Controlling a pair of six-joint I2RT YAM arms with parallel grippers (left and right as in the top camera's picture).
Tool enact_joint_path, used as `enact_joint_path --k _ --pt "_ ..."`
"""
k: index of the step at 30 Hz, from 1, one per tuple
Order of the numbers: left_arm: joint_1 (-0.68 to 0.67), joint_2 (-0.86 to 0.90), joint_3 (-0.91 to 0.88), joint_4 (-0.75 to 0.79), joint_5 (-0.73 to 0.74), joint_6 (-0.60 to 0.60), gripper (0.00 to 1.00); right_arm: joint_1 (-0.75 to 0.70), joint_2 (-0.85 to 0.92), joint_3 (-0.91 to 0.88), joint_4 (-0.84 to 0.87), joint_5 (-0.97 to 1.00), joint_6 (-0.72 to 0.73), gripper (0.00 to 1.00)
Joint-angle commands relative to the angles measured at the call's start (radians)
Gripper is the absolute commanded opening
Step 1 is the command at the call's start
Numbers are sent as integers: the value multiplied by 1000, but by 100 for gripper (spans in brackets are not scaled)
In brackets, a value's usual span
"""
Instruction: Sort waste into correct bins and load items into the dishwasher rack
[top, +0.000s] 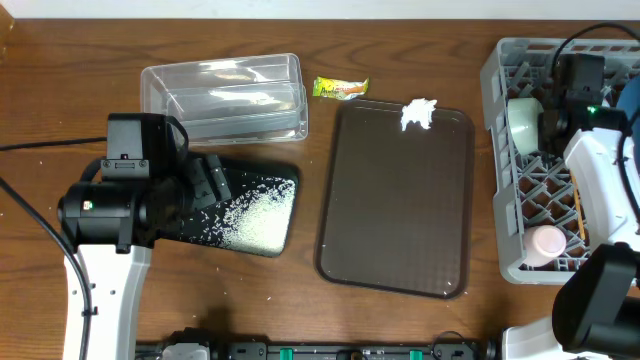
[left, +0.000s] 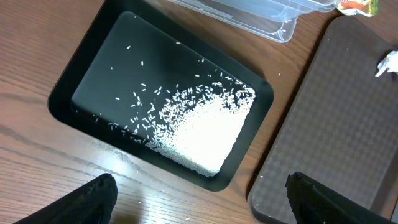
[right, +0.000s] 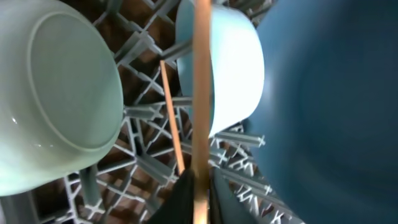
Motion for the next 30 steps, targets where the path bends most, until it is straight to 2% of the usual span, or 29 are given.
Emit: enact_joint_path --k 1,2,6,12,18,20,24,28,29,30 --pt "5 0 2 0 -13 -5 89 1 -7 -2 23 63 -75 31" --pt "5 0 2 0 -13 -6 90 4 -7 -2 23 81 -75 38" --pt "5 0 2 0 -13 -5 90 26 -7 -2 11 87 -69 49" --pt "5 0 2 0 -13 -5 89 149 -25 -2 -4 -163 -24 51" --pt "5 0 2 0 -13 -6 90 320 -85 -2 -12 -393 97 53" --pt "5 0 2 0 -13 -5 90 377 -124 -2 -20 -507 121 54" --pt "5 0 2 0 -13 -5 89 455 -227 -2 -22 -584 219 54" --pt "5 0 2 0 -13 -6 89 521 -376 -2 -10 -706 218 56" --pt "5 0 2 0 -13 -5 90 534 -413 -2 -10 -709 219 61" --pt "5 0 2 0 -13 -5 89 549 -456 -2 -12 -708 218 99"
